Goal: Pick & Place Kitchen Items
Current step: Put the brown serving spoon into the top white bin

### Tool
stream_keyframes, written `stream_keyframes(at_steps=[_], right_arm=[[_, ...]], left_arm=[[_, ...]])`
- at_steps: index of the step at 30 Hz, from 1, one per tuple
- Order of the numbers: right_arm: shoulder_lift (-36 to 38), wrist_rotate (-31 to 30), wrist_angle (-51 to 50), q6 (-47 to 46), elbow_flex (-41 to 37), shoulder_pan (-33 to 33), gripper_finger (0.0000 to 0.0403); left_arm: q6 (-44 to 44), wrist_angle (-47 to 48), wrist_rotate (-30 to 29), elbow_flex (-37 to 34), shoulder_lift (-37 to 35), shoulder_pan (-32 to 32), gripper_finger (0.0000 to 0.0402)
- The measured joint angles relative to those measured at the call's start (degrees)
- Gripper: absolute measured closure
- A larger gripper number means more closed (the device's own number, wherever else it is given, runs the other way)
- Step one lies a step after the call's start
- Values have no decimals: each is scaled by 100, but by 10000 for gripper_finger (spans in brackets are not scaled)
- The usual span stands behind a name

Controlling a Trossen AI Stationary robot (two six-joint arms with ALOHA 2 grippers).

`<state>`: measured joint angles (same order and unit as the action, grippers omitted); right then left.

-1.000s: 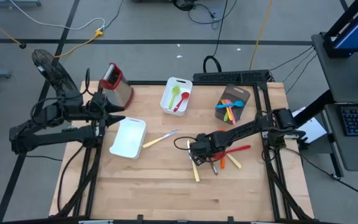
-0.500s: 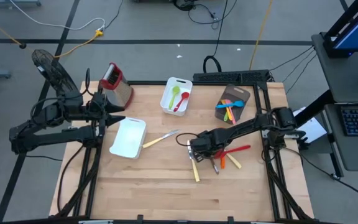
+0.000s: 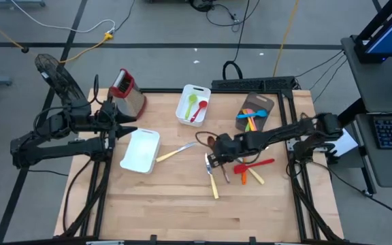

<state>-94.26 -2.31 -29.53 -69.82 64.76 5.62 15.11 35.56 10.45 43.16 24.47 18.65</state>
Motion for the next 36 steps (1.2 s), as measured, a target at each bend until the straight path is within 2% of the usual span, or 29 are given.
stream_keyframes(at_steps=[6, 9, 13, 21, 36], right_arm=[[779, -17, 1234, 115, 6, -386, 384], [1078, 429, 1899, 69, 10, -736, 384], [1317, 1099, 2794, -476, 12, -1322, 384], [1095, 2364, 4367, -1910, 17, -2301, 384], [260, 3562, 4962, -3864, 19, -3578, 384]], left_arm=[[2, 1, 1, 0, 0, 0, 186], [2, 1, 0, 0, 0, 0, 186], [24, 1, 4, 0, 0, 0, 186], [37, 1, 8, 0, 0, 0, 186], [3, 47, 3, 0, 0, 0, 186]])
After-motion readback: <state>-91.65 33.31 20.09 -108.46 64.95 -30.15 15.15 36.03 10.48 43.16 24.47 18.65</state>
